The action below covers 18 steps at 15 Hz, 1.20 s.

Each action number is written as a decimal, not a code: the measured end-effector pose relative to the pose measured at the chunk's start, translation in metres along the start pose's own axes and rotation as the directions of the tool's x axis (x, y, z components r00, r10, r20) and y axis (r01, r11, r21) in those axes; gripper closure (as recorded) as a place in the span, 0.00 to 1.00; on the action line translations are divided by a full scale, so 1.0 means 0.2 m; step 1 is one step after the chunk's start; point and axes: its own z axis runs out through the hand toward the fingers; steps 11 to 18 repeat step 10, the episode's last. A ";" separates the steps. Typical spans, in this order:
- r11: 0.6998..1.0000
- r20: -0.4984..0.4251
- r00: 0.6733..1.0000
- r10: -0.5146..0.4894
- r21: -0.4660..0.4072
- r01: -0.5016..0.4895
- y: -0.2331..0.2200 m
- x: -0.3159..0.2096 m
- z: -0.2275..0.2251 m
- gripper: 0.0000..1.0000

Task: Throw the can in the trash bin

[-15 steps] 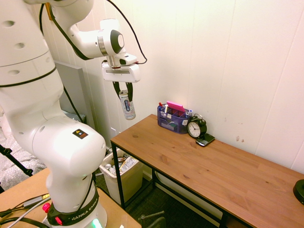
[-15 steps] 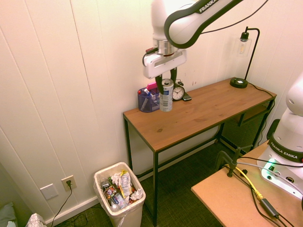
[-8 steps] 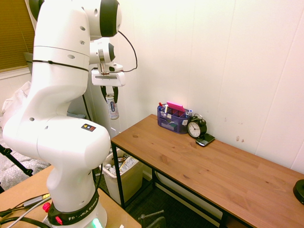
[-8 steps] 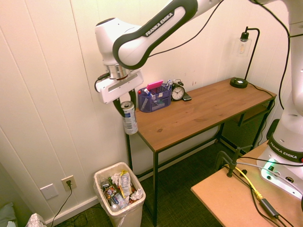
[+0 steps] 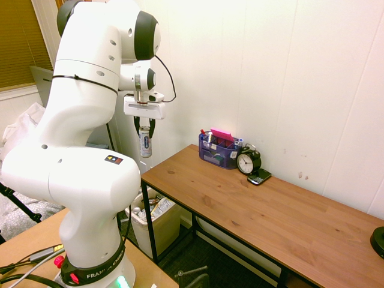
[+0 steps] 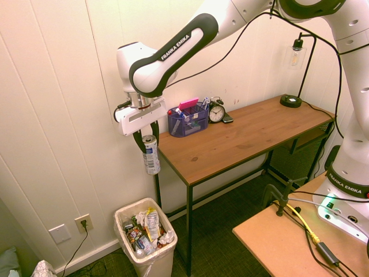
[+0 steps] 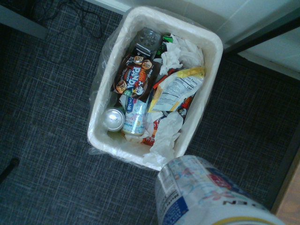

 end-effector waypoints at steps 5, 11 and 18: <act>0.998 0.055 0.998 -0.038 0.048 0.035 0.12 0.02 -0.10 0.00; 0.997 0.003 1.000 0.002 0.080 -0.002 0.32 0.12 -0.26 0.00; 0.997 0.003 1.000 0.002 0.080 -0.002 0.32 0.12 -0.26 0.00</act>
